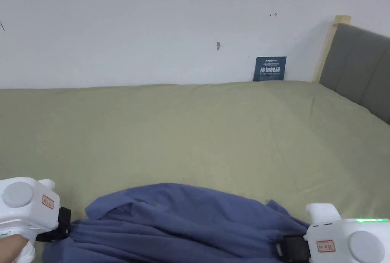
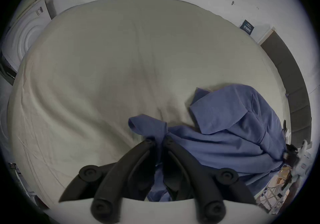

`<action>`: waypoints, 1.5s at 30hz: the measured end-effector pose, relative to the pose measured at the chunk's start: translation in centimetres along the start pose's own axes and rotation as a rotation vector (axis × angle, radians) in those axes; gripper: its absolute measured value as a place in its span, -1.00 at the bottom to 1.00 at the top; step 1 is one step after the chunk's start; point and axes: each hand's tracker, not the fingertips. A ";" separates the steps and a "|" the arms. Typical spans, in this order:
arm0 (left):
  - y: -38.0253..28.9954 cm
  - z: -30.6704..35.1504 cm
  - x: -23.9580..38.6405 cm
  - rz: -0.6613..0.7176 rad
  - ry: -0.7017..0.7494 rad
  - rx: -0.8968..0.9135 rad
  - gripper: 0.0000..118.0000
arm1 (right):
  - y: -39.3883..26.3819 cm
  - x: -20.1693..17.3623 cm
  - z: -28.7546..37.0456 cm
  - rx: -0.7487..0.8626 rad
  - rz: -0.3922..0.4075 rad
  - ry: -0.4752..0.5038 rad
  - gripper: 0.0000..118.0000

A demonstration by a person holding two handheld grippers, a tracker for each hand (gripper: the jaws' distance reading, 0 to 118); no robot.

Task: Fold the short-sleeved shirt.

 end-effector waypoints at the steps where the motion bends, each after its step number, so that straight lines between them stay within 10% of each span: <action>1: -0.2 0.0 -0.1 0.000 -0.010 0.002 -0.86 | 0.0 0.4 -0.3 0.010 -0.024 0.034 -0.89; 3: -0.7 0.4 -0.3 -0.001 -0.051 0.007 -0.86 | -0.4 0.5 0.6 0.066 -0.136 0.069 -0.90; 20: 3.4 20.9 -4.3 -0.014 -0.216 0.612 -0.87 | 11.6 -6.8 15.0 0.555 0.174 0.168 -0.90; 27: 7.9 28.5 -4.5 -0.015 -0.151 0.768 -0.87 | 19.8 -9.4 19.1 0.710 0.163 0.195 -0.90; 45: 14.1 30.5 -5.1 -0.009 -0.076 0.866 -0.87 | 28.0 -10.8 17.8 0.847 0.162 0.137 -0.90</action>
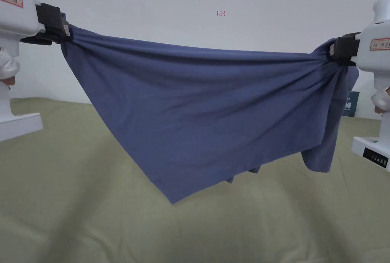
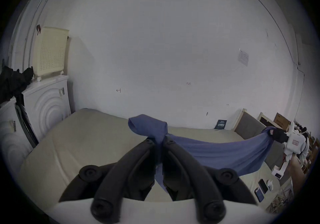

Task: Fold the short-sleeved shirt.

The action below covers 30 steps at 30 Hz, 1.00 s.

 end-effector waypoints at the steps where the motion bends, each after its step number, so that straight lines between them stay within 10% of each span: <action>1: -0.2 -0.3 0.0 -0.002 0.001 -0.003 -0.87 | -0.3 0.3 -0.2 -0.003 -0.003 0.001 -0.90; 30: -35.2 12.5 -2.9 0.159 0.068 -0.393 -0.87 | -29.6 1.7 16.4 -0.368 -0.131 -0.006 -0.90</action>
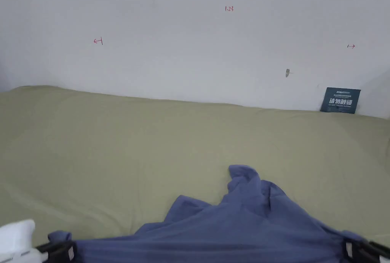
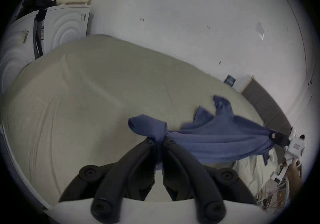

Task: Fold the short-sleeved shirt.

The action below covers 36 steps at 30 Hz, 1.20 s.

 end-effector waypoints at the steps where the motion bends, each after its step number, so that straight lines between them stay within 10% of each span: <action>1: -0.5 0.0 -0.4 -0.010 -0.001 -0.013 -0.87 | -0.9 0.2 0.2 -0.022 -0.014 0.004 -0.90; 11: -3.2 0.0 -2.2 0.083 0.001 -0.104 -0.75 | -4.5 1.2 1.0 -0.075 -0.108 -0.010 -0.87; 12: -3.4 0.1 -2.2 0.106 0.013 -0.097 -0.39 | -4.5 1.2 1.1 -0.061 -0.115 -0.001 -0.67; 13: -3.7 0.4 -2.3 0.145 0.041 -0.071 0.44 | -4.3 1.1 1.7 -0.017 -0.111 0.009 0.11; 15: -4.1 2.1 -2.1 0.220 -0.013 0.036 0.87 | -3.6 0.1 3.2 0.036 -0.102 0.024 0.91; 18: -3.4 5.0 0.5 0.207 -0.051 0.208 0.87 | -1.8 -2.6 6.4 0.217 0.018 0.007 0.88; 23: -2.0 11.2 8.1 -0.187 0.093 0.614 0.83 | 0.1 -7.5 12.5 0.493 0.146 -0.087 0.80; 26: -3.5 14.2 11.7 -0.313 0.203 0.821 0.70 | -0.8 -9.4 15.1 0.611 0.162 -0.102 -0.11; 27: -4.0 14.8 12.4 -0.328 0.209 0.839 0.46 | -1.1 -9.7 15.5 0.621 0.179 -0.122 -0.66; 29: -5.3 15.9 13.4 -0.363 0.187 0.868 -1.00 | -1.7 -10.4 16.2 0.625 0.208 -0.162 -1.00; 36: -5.5 15.7 13.0 -0.404 0.207 0.793 -1.00 | -1.6 -9.7 16.9 0.602 0.190 -0.128 -1.00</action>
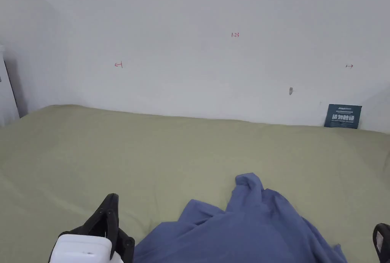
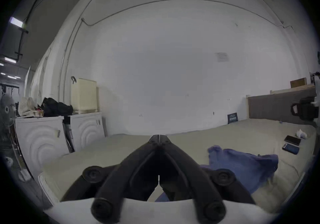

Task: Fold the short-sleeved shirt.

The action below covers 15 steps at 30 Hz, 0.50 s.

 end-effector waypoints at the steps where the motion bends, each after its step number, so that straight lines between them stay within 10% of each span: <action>1: -0.4 -0.9 -0.1 -0.001 -0.007 -0.026 -1.00 | 0.2 0.1 -0.2 -0.006 -0.002 0.004 -1.00; 3: -1.4 -3.5 -1.7 0.007 -0.078 -0.128 -0.90 | -0.2 0.1 -0.4 -0.015 0.002 0.014 -1.00; 6: -4.6 -10.7 -3.7 0.073 -0.201 -0.565 0.42 | -0.3 0.2 -1.5 -0.047 0.028 0.033 -1.00; 7: -6.3 -12.9 -4.4 0.127 -0.259 -0.707 0.59 | -0.6 0.2 -1.8 -0.057 0.027 0.037 -1.00; 13: -15.7 -16.9 -3.8 0.180 -0.213 -1.131 0.51 | -1.9 0.2 -4.5 -0.177 0.004 0.074 -1.00; 15: -17.4 -16.7 -3.1 0.180 -0.158 -1.162 0.11 | -2.8 0.2 -5.6 -0.213 0.002 0.103 -1.00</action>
